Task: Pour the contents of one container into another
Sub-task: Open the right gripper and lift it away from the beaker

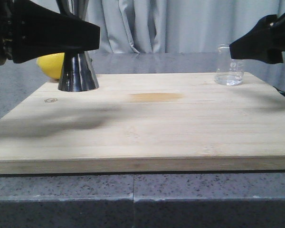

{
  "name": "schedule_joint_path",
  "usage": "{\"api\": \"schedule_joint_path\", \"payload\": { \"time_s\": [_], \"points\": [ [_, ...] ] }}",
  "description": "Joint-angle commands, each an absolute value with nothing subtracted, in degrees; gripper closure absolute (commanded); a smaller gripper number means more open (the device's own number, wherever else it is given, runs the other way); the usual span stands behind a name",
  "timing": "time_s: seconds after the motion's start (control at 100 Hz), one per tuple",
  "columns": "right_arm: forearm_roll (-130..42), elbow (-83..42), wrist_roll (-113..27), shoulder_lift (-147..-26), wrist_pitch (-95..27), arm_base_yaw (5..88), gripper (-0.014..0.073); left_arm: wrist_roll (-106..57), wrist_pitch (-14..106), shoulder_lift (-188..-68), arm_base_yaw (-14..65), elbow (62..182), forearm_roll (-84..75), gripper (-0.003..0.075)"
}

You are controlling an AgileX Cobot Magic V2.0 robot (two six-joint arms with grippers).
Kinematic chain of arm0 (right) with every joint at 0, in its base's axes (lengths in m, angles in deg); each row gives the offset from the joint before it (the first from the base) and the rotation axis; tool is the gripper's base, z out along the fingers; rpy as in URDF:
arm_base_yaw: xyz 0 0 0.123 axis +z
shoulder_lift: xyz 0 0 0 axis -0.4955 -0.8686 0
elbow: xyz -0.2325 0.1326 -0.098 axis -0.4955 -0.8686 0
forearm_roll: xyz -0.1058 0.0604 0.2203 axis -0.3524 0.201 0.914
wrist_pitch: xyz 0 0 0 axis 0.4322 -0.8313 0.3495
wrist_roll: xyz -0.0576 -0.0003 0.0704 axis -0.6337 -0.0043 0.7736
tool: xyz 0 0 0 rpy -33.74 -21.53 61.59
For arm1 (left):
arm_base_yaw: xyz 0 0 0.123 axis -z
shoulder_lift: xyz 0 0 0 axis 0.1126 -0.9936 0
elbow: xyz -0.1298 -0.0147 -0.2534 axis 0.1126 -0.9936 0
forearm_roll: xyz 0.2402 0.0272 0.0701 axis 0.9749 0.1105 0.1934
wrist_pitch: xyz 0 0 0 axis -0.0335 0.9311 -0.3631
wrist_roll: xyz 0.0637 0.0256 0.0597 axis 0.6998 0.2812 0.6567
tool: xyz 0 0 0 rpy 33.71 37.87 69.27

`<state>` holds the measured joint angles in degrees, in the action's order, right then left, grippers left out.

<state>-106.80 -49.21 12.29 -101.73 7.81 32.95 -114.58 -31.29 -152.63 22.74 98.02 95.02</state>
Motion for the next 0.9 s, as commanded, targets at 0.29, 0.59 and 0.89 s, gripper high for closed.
{"api": "schedule_joint_path", "payload": {
  "time_s": [0.29,0.59,0.89],
  "points": [
    [-110.3,-48.0,19.6,-86.0,9.5,32.9,0.0132,-115.1,-34.1,-150.8,22.7,99.9,92.0,0.0739],
    [-110.3,-48.0,20.9,-79.0,8.4,32.9,0.0134,-115.1,-32.8,-151.9,22.7,103.3,91.8,0.0739],
    [-110.3,-48.0,20.9,-78.7,8.4,32.9,0.0134,-111.0,-35.0,-156.7,22.7,104.3,89.1,0.0739]
  ]
}}
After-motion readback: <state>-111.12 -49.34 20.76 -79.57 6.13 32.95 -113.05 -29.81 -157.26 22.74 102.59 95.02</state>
